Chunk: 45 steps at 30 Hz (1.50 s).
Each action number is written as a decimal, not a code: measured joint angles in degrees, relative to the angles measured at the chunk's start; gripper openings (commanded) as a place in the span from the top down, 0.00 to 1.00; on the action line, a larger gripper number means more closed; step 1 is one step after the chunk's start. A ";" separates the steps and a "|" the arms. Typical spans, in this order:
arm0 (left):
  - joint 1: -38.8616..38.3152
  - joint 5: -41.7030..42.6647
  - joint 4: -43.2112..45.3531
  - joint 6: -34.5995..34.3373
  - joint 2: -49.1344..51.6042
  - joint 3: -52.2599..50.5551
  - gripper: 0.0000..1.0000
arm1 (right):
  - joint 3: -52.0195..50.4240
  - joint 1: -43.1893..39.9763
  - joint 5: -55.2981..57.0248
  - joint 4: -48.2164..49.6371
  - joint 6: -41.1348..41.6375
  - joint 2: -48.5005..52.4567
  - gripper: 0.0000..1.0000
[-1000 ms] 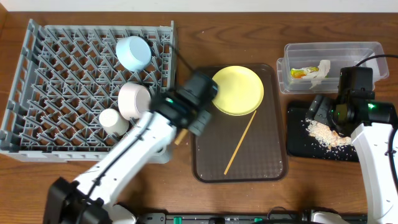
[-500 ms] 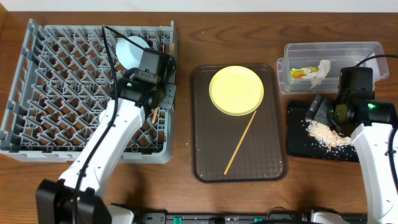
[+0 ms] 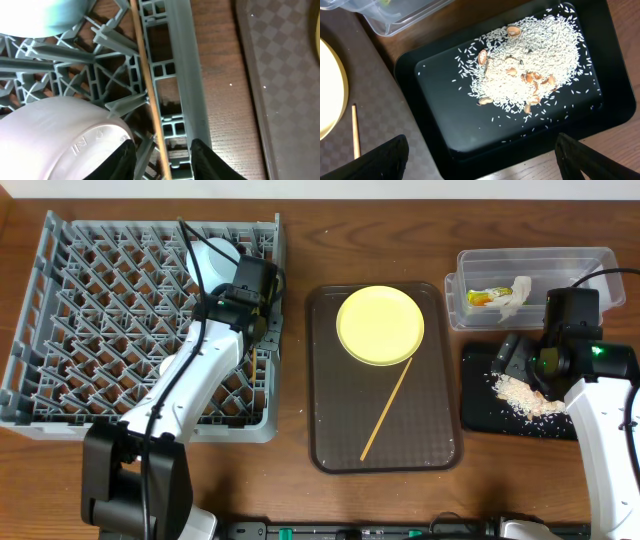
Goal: Sort waste into correct bins and load items into the dishwasher rack
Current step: 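Carry the chopstick with the left gripper into the rack and release, then reach the left gripper back to the tray and grasp the second chopstick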
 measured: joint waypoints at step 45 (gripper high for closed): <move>-37.24 9.90 7.85 -14.40 15.52 0.00 0.61 | 0.00 0.00 0.00 0.13 0.00 0.00 0.08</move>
